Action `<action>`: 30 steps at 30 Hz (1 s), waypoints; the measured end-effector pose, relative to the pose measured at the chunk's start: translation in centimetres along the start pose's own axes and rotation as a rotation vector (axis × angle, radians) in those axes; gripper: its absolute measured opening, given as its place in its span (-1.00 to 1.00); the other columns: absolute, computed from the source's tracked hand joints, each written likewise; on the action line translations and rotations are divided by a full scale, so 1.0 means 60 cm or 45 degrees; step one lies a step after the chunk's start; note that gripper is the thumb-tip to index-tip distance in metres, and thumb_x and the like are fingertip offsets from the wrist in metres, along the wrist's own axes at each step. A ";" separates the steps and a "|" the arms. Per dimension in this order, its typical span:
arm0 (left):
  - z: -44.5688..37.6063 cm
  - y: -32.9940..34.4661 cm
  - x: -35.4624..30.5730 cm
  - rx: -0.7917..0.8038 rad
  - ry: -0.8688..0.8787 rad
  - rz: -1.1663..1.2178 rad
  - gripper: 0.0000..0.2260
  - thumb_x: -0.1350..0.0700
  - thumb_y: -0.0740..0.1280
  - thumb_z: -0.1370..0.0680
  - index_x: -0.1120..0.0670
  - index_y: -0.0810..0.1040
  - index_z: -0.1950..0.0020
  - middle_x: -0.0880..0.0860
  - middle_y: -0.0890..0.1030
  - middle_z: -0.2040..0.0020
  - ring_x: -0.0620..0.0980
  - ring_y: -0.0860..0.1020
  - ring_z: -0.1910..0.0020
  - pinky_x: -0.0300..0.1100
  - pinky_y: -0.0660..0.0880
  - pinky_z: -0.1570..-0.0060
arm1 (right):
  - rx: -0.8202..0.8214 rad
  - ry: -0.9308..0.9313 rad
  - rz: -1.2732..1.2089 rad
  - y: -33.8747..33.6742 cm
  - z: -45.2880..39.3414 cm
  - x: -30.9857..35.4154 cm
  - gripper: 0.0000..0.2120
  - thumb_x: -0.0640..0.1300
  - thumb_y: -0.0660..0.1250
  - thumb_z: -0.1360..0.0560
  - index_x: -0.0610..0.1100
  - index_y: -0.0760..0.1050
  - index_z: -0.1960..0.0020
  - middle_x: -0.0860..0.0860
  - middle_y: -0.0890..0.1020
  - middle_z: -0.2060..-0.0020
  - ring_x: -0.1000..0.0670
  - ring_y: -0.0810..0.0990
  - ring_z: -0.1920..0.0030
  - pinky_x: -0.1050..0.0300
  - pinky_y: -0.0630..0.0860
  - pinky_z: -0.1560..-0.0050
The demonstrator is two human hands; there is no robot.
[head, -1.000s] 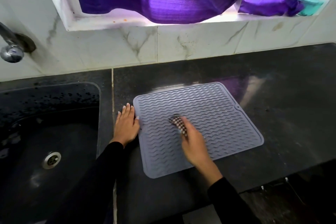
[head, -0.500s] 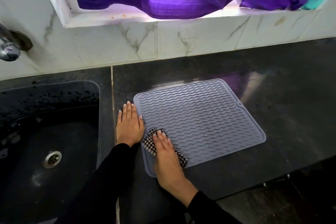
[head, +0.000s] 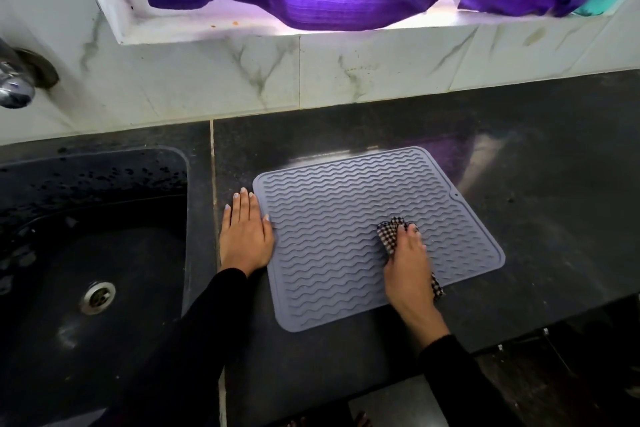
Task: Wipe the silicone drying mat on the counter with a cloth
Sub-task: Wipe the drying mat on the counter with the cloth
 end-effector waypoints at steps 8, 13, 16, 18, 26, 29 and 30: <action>0.000 -0.001 -0.001 -0.004 -0.008 -0.007 -0.37 -0.03 -0.20 -0.49 0.25 0.02 -0.51 0.17 0.01 -0.54 0.07 -0.04 -0.52 -0.04 -0.16 -0.47 | 0.229 -0.451 0.139 0.091 0.126 0.122 -0.39 -0.37 0.10 -0.24 -0.32 0.45 -0.28 -0.22 0.48 -0.29 -0.16 0.50 -0.27 0.11 -0.12 -0.43; -0.002 0.000 -0.001 0.002 -0.007 -0.001 -0.37 -0.03 -0.20 -0.49 0.24 0.01 -0.51 0.16 0.01 -0.54 0.06 -0.04 -0.52 -0.05 -0.16 -0.47 | 0.693 -0.376 -0.418 0.051 0.122 0.124 -0.52 -0.34 0.15 -0.52 -0.16 0.27 -0.43 -0.07 0.35 -0.41 0.01 0.32 -0.40 0.23 0.14 -0.43; -0.002 0.001 0.001 -0.005 -0.001 0.007 -0.37 -0.04 -0.21 -0.49 0.23 0.01 -0.51 0.16 0.01 -0.54 0.06 -0.05 -0.52 -0.05 -0.16 -0.48 | 0.863 0.112 -1.043 -0.007 0.074 0.095 -0.85 -0.22 0.17 -0.58 -0.14 0.52 -0.01 -0.10 0.62 0.11 -0.03 0.56 0.12 0.15 0.49 0.10; -0.003 0.003 0.002 -0.007 -0.004 0.009 -0.37 -0.05 -0.21 -0.49 0.23 0.01 -0.51 0.15 0.01 -0.54 0.05 -0.04 -0.52 -0.04 -0.15 -0.48 | 0.634 0.250 -1.111 -0.043 0.025 0.064 -0.83 -0.23 0.16 -0.58 -0.14 0.51 0.10 -0.02 0.57 0.31 0.01 0.49 0.29 0.25 0.44 0.33; -0.004 0.006 0.004 -0.027 0.003 0.014 -0.26 -0.12 -0.35 -0.42 0.21 0.02 -0.51 0.13 0.01 -0.54 0.03 -0.05 -0.52 -0.06 -0.16 -0.48 | -0.039 0.053 0.026 -0.021 -0.161 -0.003 -0.46 -0.33 0.15 -0.50 -0.32 0.13 -0.46 -0.25 0.21 -0.45 -0.17 0.17 -0.46 -0.03 0.08 -0.48; -0.003 0.004 0.003 -0.019 0.000 0.002 -0.26 -0.13 -0.36 -0.42 0.21 0.02 -0.51 0.13 0.01 -0.54 0.02 -0.06 -0.52 -0.07 -0.17 -0.48 | -0.024 -0.001 0.146 0.019 -0.152 0.034 -0.43 -0.28 0.13 -0.54 -0.32 0.00 -0.49 -0.23 0.08 -0.49 -0.17 0.06 -0.50 0.01 -0.04 -0.49; -0.002 0.004 0.002 -0.021 -0.002 0.004 -0.26 -0.13 -0.35 -0.42 0.21 0.02 -0.51 0.13 0.01 -0.54 0.02 -0.06 -0.52 -0.06 -0.17 -0.48 | -0.019 -0.035 0.165 0.031 -0.145 0.049 -0.42 -0.28 0.12 -0.55 -0.31 -0.03 -0.50 -0.22 0.04 -0.50 -0.16 0.02 -0.51 0.02 -0.08 -0.50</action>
Point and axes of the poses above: each hand's wrist, its own z-axis away from the middle knuckle, its own y-axis out of the palm, x = y × z, the point moved 3 cm from there along -z, towards the middle knuckle
